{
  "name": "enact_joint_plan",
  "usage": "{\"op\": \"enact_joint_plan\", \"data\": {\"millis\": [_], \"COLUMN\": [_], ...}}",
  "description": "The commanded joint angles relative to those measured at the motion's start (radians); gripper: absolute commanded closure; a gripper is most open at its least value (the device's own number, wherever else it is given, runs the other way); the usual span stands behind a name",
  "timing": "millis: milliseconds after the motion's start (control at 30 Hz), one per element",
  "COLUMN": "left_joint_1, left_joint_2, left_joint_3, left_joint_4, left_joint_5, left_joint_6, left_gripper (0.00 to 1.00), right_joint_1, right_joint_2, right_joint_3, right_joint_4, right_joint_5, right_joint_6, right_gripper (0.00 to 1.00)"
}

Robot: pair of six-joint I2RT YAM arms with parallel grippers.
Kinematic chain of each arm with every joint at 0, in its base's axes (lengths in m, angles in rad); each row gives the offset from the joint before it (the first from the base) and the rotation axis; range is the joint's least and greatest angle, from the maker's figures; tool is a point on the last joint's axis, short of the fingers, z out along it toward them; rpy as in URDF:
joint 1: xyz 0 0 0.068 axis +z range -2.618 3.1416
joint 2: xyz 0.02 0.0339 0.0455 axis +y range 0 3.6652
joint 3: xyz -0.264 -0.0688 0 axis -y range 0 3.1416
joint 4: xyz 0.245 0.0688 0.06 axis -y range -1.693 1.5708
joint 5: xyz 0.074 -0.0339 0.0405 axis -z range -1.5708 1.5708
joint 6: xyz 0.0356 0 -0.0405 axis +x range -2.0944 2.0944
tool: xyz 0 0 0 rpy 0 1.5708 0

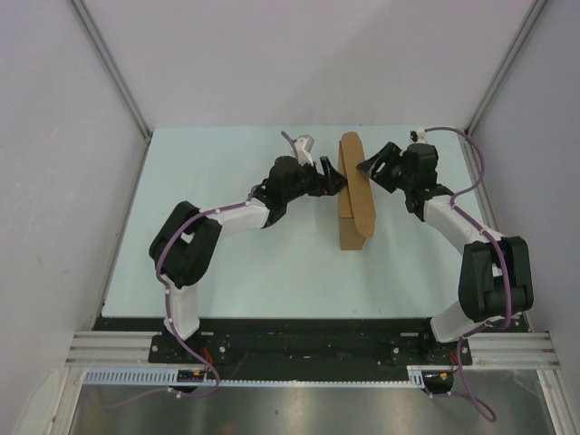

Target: Fold the paper box

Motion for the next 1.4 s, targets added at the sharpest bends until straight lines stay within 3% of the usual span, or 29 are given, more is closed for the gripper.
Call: {"op": "enact_joint_plan", "data": {"millis": [0,233,733,1233,1367], "left_joint_1": [-0.017,-0.014,-0.014,0.021,0.042], "left_joint_2": [-0.032,-0.047,-0.122,-0.297,-0.367], "left_joint_3": [-0.15,-0.178,-0.113,-0.154,-0.229], "left_joint_4": [-0.04,0.0,-0.14,-0.196,-0.169], "left_joint_5": [0.027,0.034,-0.02,-0.068,-0.083], "left_joint_6": [-0.045,-0.08,-0.04,-0.002,-0.019], "left_gripper": [0.15,0.15,0.12,0.11,0.11], "right_joint_1": [0.002,0.006,0.02,0.022,0.016], "right_joint_2": [0.01,-0.005,-0.088,-0.117,-0.143], "right_joint_3": [-0.017,-0.022,0.027,0.033,0.049], "right_joint_4": [-0.094,-0.086,-0.092,-0.097,-0.127], "right_joint_5": [0.039,0.039,0.025,0.032,0.035], "right_joint_6": [-0.039,-0.038,0.002,0.005,0.005], "right_gripper": [0.38,0.37,0.3,0.3,0.29]}}
